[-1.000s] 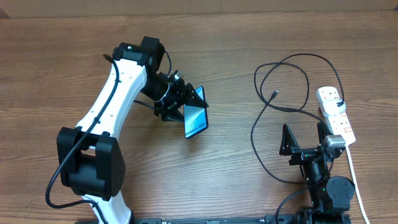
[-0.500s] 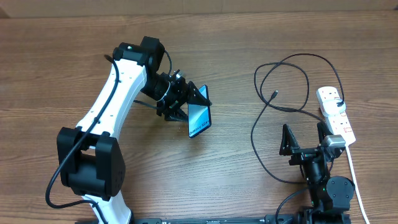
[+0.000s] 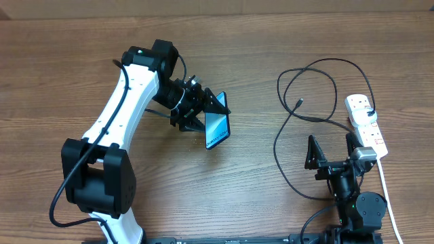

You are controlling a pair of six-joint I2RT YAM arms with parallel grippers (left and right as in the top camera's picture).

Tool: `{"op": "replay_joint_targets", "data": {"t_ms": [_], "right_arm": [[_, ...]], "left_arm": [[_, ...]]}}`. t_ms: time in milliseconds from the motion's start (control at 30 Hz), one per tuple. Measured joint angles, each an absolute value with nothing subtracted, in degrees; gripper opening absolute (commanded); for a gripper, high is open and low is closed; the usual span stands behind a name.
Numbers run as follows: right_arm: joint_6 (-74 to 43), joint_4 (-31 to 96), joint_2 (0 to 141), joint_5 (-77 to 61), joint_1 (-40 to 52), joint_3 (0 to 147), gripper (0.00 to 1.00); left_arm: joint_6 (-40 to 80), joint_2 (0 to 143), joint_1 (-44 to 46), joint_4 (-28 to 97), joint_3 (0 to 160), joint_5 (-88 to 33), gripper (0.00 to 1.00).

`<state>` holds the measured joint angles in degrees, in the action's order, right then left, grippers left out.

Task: Plug charger to phone and switch on socket
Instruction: 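Lift the smartphone with the left gripper and tilt it upright, then raise the right gripper and swing it toward the held smartphone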

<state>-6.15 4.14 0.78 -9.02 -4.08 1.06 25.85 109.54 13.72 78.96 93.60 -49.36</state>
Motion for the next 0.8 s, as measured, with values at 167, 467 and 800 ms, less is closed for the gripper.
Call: {"op": "replay_joint_targets", "data": {"t_ms": [167,467,800], "right_arm": [[-6.15,4.12,0.78,-9.02,-4.08,1.06,1.00],[-6.17,4.14,0.78,-9.02,-4.08,1.06,1.00],[-6.15,4.14,0.78,-9.02,-4.08,1.06,1.00]], "left_arm": [[26.46,109.54,13.72,78.32,93.60,-49.36,0.52],[26.68,109.54,13.72,75.35,93.62,-48.77,0.53],[26.68,109.54,13.72,75.16,93.69,-46.19,0.52]]}}
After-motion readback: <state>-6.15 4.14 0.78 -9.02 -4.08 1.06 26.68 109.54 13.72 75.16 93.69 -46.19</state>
